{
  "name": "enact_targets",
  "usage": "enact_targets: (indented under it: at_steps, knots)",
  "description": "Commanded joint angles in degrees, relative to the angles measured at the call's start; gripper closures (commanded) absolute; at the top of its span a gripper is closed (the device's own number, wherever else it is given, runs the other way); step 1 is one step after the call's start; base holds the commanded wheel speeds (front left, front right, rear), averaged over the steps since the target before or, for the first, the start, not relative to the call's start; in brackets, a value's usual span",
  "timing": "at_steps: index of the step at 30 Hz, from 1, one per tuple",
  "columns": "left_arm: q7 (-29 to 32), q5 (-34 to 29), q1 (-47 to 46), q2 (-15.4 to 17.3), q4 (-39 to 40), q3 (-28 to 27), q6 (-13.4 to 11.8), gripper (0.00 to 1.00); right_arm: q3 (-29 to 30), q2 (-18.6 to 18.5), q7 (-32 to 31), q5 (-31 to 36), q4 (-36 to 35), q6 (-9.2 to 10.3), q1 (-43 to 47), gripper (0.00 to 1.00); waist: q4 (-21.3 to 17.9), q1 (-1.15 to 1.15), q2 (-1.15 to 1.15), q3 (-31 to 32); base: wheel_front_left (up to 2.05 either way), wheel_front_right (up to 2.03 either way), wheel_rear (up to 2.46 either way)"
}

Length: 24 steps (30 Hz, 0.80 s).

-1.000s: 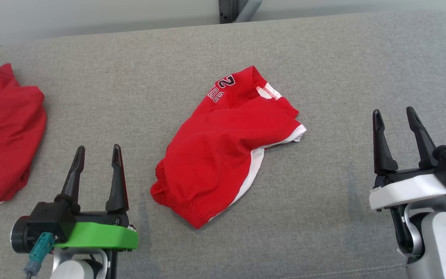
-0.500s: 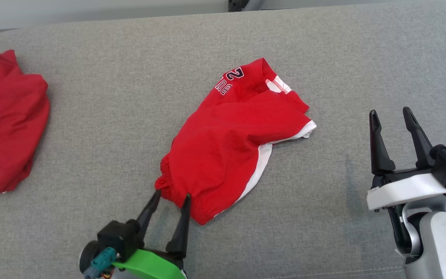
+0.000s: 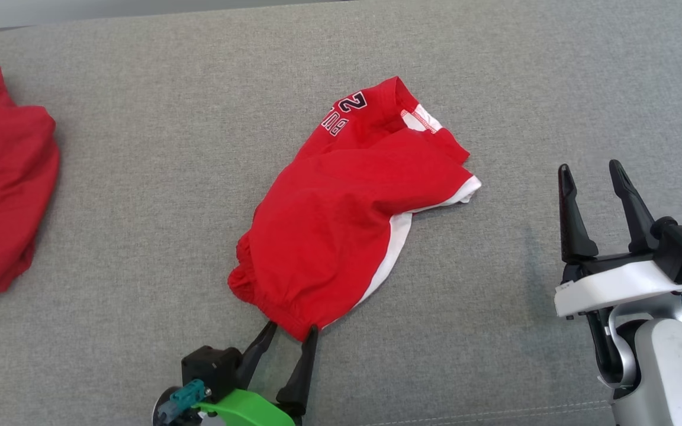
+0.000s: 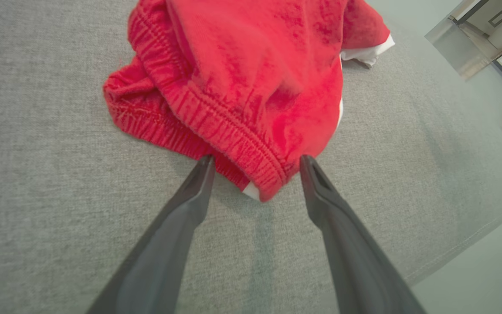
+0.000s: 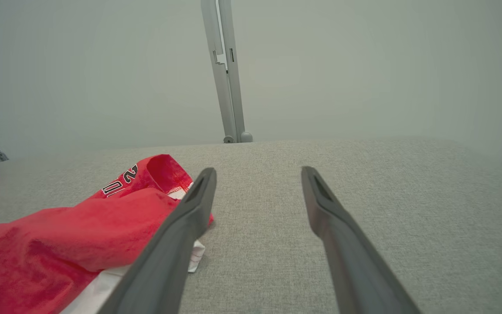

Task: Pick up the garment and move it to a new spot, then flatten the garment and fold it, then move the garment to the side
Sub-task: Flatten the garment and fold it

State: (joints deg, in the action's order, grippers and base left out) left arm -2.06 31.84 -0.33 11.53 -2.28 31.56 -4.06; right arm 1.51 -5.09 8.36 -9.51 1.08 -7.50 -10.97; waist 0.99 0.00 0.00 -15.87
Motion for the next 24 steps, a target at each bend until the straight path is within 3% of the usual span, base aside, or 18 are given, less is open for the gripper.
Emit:
enact_targets:
  at_steps: [1,2,3,15,24]
  knots:
    - [-0.27,0.72,-1.12,-0.24,-0.48,-0.27,0.76,0.49,0.25,-0.12,0.41,-0.20,0.20,0.02,-0.55,0.00,-0.35,0.00,0.00,-0.19,0.00,0.00,0.00]
    - [-0.72,0.60,-1.61,-0.20,-0.76,-0.37,1.06,0.90,0.33,-0.09,0.51,-0.23,0.30,0.02,-0.56,0.00,-0.47,0.00,0.00,-0.23,0.00,0.00,0.00]
    - [-1.14,0.58,-1.99,-0.12,-0.83,-0.53,1.28,1.00,0.35,-0.07,0.64,-0.28,0.38,0.02,-0.59,0.00,-0.57,0.00,0.00,-0.28,0.00,0.00,0.00]
    - [-5.33,-1.80,-7.22,4.50,5.25,-6.74,-0.61,1.00,1.17,0.39,1.13,-0.77,0.45,0.02,-0.94,0.00,-0.13,0.00,0.00,-0.89,0.00,0.00,0.00]
    - [-4.52,-0.35,-16.49,7.16,-2.34,-11.18,0.66,1.00,0.01,0.49,0.73,-0.88,0.54,0.02,-2.38,0.00,-1.89,0.00,0.00,-2.87,0.00,0.00,0.00]
